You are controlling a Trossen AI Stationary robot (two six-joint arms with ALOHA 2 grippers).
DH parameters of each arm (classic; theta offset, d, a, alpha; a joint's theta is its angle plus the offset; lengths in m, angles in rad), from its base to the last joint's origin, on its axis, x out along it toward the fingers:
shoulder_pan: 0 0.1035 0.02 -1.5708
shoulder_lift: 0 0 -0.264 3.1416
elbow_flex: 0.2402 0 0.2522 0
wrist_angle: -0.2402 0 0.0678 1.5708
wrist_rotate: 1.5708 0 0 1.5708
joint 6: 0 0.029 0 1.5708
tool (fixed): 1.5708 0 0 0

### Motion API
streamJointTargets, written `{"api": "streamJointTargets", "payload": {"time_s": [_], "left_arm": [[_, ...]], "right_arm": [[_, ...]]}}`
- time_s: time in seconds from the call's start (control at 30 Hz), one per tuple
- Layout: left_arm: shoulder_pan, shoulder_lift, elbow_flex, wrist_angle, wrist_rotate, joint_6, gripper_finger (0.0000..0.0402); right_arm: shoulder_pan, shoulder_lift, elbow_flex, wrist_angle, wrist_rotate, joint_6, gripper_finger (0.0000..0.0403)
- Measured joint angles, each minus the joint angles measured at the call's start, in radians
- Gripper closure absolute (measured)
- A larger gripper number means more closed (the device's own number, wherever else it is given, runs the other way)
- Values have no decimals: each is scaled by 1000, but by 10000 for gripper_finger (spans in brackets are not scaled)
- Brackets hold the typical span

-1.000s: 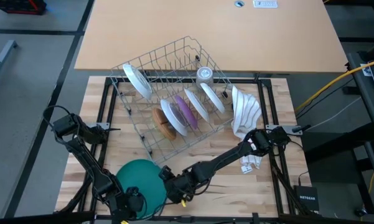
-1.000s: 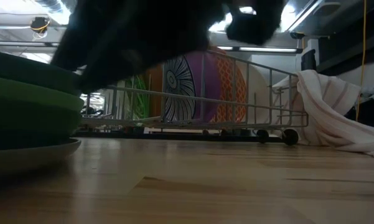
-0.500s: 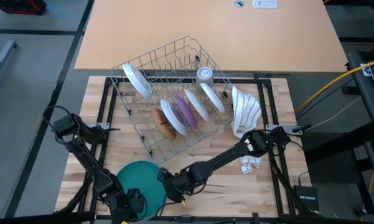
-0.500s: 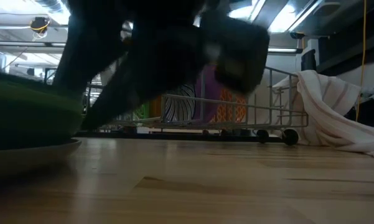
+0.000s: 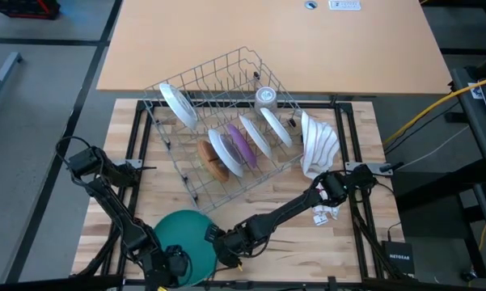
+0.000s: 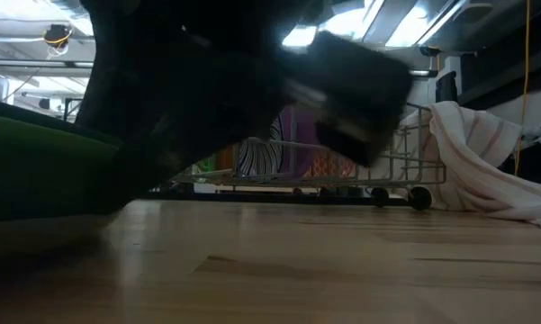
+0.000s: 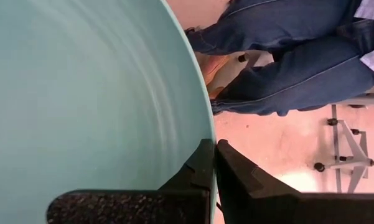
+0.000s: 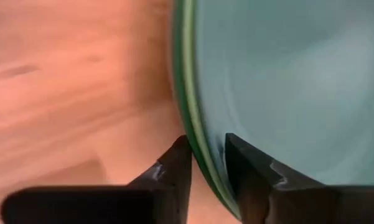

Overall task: Sort dishes
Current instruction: Put the blue plate into the dish rack

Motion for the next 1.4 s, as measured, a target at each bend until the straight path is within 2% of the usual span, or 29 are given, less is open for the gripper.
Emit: {"api": "streamJointTargets", "payload": {"time_s": [0.1, 0.2, 0.47, 0.6, 0.93, 1.2, 1.4], "left_arm": [[-1, -5, 0, -1, 7, -15, 398], [3, -7, 0, -2, 10, -55, 382], [4, -5, 0, 5, 10, -89, 295], [5, -9, 0, 8, 29, -71, 269], [4, -30, 0, 2, 40, -69, 263], [3, -29, 0, -16, 43, 139, 263], [3, -30, 3, -122, 41, 259, 263]], "right_arm": [[12, 0, 0, -2, -17, -46, 337], [25, 3, 15, -19, -15, -80, 345], [55, 9, 64, -53, 5, -87, 346], [57, 9, 87, -83, 4, -86, 350], [57, 9, 97, -100, 11, -92, 350], [57, 9, 97, -104, 11, -65, 350], [57, 9, 97, -106, 14, 7, 350]]}}
